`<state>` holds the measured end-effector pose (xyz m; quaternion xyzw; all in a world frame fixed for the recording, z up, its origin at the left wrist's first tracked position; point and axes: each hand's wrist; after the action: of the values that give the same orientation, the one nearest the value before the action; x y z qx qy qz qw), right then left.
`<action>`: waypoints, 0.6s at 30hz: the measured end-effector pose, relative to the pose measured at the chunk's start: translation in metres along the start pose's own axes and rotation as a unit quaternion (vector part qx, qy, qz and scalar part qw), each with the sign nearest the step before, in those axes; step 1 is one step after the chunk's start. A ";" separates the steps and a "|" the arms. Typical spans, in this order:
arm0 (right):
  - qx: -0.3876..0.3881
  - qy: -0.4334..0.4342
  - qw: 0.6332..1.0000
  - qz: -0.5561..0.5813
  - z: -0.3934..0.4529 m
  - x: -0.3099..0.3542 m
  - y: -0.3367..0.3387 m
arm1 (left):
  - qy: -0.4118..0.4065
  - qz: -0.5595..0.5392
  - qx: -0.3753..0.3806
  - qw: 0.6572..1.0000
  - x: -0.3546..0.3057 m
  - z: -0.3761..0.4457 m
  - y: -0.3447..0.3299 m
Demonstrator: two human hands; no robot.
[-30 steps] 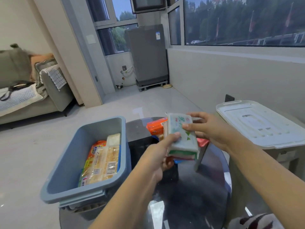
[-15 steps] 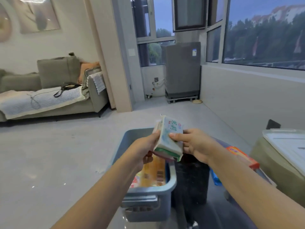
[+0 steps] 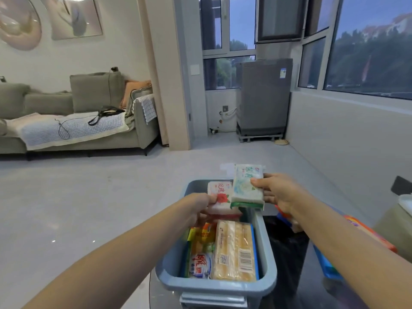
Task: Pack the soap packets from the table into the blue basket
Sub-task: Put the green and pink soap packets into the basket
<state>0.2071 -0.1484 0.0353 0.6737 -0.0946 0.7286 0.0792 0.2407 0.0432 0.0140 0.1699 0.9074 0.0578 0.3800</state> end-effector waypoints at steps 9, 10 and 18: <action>-0.010 -0.004 1.000 -0.023 0.013 -0.004 -0.001 | -0.017 0.081 -0.017 0.996 0.004 0.012 -0.015; -0.009 -0.004 1.000 -0.029 0.013 -0.004 -0.001 | -0.022 0.093 -0.024 0.995 0.004 0.011 -0.013; 0.015 0.009 0.992 -0.128 0.017 0.004 -0.019 | -0.048 -0.049 0.024 0.997 -0.002 0.012 -0.007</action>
<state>0.2277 -0.1337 0.0409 0.6744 0.0037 0.7202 0.1628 0.2483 0.0357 0.0051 0.1374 0.8965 0.0088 0.4210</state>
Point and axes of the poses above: each hand's wrist, its own z-axis towards the middle knuckle, its own y-axis out of the back of the hand, x = y × z, and after that the axes turned 15 degrees about y, right-handed
